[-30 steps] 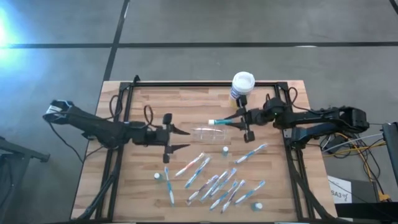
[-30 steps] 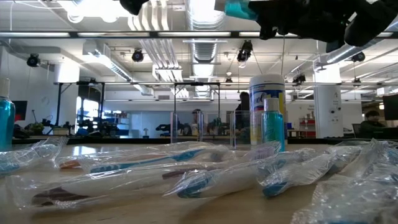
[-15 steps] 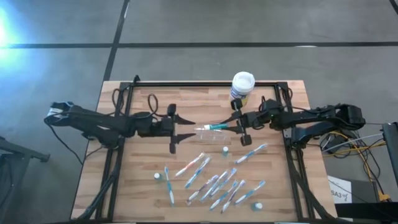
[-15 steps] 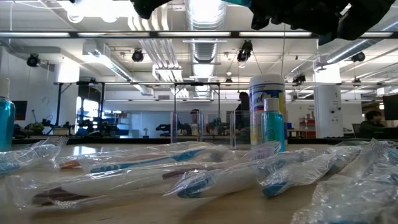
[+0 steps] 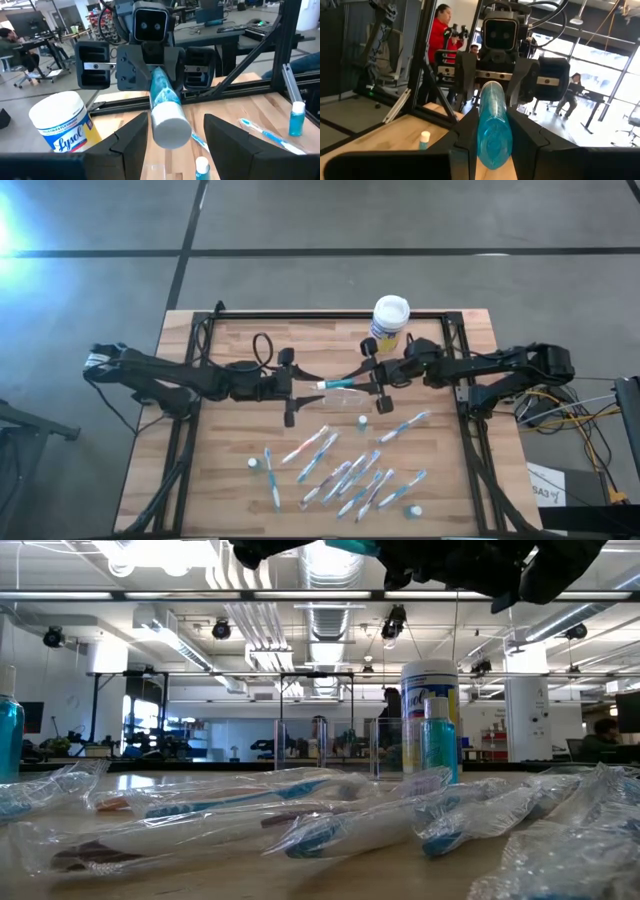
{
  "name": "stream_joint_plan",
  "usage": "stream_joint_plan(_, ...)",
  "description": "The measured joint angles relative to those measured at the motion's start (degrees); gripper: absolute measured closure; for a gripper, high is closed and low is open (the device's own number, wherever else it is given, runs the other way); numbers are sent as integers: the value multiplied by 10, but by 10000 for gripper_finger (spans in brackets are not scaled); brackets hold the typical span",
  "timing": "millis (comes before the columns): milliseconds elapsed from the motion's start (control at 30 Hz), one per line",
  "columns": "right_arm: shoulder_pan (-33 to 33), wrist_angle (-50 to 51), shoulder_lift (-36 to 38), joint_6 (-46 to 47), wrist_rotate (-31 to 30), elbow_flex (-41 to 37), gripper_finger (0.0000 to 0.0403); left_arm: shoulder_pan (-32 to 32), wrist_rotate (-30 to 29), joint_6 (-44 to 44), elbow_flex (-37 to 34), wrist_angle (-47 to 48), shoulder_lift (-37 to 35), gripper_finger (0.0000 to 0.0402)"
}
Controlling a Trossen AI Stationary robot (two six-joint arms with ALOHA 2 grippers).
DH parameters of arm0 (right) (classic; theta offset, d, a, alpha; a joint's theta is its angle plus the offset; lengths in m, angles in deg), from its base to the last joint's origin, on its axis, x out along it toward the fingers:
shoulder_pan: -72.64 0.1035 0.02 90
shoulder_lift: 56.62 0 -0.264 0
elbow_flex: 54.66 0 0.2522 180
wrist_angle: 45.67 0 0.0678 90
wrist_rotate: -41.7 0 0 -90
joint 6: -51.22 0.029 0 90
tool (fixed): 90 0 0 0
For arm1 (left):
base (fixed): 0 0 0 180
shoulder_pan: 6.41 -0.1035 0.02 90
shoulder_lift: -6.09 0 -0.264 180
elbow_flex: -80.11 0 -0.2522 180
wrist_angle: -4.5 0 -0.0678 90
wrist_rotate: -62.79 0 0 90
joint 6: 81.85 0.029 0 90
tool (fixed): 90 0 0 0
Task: Pick & Place toothbrushing station
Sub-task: Put the blue mouthwash into the transparent organizer
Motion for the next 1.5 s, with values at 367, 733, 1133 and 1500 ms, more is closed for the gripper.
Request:
stream_joint_plan(367,0,-1,-5,-4,-13,0,326,-11,-2,3,13,-2,23,255)
stream_joint_plan(733,0,2,-4,-8,-16,0,326,-10,-1,4,11,1,20,277)
stream_joint_plan(1133,0,1,-4,-7,-12,0,326,-9,25,-8,10,24,9,244)
stream_joint_plan(1500,0,1,-4,-8,-14,0,326,-10,24,1,10,24,8,291)
